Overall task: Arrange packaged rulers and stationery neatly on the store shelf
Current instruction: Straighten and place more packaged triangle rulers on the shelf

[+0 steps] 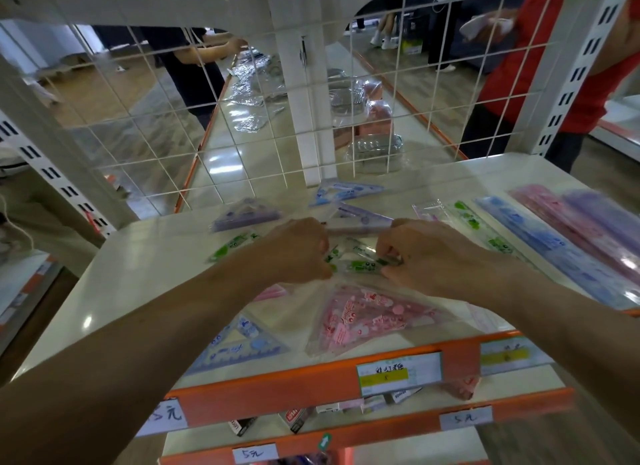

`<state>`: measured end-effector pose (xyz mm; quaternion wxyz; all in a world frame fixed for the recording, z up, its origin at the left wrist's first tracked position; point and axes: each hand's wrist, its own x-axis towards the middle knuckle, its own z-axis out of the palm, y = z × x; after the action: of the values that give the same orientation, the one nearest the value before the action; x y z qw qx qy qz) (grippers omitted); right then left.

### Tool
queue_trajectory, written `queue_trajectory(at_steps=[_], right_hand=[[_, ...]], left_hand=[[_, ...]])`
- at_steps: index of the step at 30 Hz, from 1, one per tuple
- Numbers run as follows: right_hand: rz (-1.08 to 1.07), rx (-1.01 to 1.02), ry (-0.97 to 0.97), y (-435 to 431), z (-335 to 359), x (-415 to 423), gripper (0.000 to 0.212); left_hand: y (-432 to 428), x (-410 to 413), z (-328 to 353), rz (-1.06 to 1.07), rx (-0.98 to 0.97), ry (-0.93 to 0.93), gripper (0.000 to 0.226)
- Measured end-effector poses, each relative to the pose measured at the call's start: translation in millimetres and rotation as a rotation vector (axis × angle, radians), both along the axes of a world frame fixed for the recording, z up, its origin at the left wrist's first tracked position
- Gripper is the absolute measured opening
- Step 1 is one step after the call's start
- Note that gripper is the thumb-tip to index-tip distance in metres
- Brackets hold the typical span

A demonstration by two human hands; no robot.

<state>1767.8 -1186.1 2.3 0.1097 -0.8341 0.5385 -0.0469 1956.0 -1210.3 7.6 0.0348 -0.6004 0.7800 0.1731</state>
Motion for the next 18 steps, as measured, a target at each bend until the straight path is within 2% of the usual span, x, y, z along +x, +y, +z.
queue_trajectory(at_steps=[3, 7, 10, 13, 16, 17, 18], right_hand=[[-0.011, 0.055, -0.011, -1, 3, 0, 0.006], [-0.004, 0.12, 0.003, 0, 11, 1, 0.008], [-0.014, 0.097, 0.045, 1, 11, 4, 0.009], [-0.085, 0.146, 0.017, 3, 13, 8, 0.013], [-0.147, 0.156, 0.017, 5, 12, 9, 0.022], [-0.155, 0.142, 0.023, 5, 11, 10, 0.022], [-0.149, 0.137, 0.025, 5, 10, 10, 0.02]], left_hand=[[-1, -2, -2, -0.019, -0.043, -0.021, 0.023], [-3, -2, -2, -0.045, -0.044, -0.011, 0.021], [-4, -2, -2, -0.093, -0.047, -0.04, 0.021], [-6, -1, 0, -0.153, -0.047, -0.039, 0.015], [-7, -2, 3, -0.171, -0.033, -0.072, 0.023], [-7, -3, 3, -0.181, -0.042, -0.083, 0.019], [-5, -4, 2, -0.165, -0.035, -0.101, 0.026]])
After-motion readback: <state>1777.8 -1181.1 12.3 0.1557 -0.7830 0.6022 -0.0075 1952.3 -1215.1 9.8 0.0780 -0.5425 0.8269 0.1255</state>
